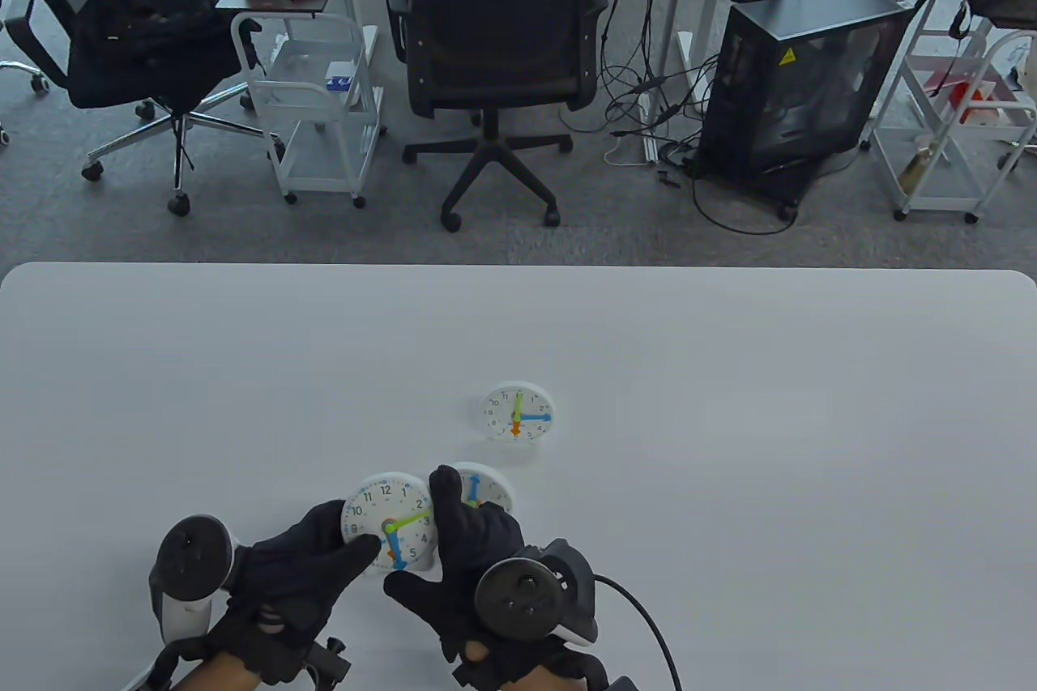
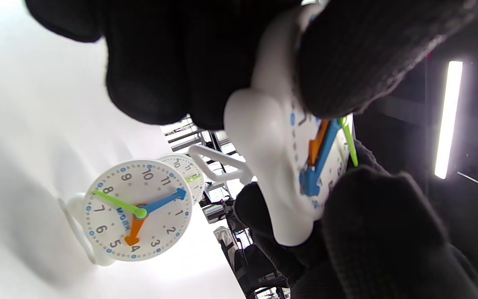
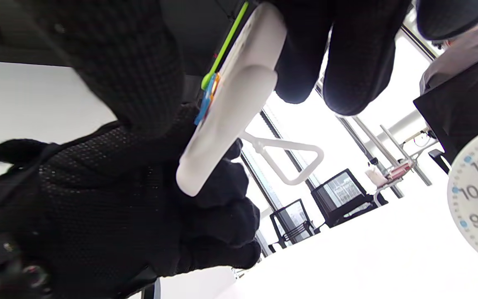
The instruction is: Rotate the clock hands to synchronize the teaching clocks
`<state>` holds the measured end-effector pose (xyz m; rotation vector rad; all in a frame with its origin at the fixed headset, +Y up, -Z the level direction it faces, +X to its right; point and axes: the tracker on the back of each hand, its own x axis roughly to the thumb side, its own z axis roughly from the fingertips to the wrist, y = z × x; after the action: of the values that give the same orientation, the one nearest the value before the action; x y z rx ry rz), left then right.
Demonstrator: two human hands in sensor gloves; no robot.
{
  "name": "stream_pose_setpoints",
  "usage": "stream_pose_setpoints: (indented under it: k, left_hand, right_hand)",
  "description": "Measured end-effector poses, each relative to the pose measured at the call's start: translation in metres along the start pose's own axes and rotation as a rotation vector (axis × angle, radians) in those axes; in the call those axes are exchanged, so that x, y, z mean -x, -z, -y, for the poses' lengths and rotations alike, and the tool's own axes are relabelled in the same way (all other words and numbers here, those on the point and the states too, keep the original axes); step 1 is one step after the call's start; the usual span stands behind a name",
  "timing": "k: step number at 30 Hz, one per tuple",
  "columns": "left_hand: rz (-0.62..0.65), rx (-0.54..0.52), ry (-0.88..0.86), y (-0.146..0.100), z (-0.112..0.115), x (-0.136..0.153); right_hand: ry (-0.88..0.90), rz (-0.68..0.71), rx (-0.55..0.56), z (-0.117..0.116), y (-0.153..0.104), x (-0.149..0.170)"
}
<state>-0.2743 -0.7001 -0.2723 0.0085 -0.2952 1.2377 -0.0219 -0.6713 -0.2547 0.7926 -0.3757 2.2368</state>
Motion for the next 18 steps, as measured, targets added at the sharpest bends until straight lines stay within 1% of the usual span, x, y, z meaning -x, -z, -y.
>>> stream_pose_setpoints:
  k: [10,18]
  left_hand:
    - [0.012,0.007,-0.001,-0.0019,0.0003,-0.0027]
    - [0.012,0.011,0.003,-0.0021,0.0008,-0.0031]
  right_hand:
    - [-0.058,0.018,0.011,0.001,0.0001,-0.0029]
    - [-0.054,0.018,0.006,0.0011,0.0004,-0.0029]
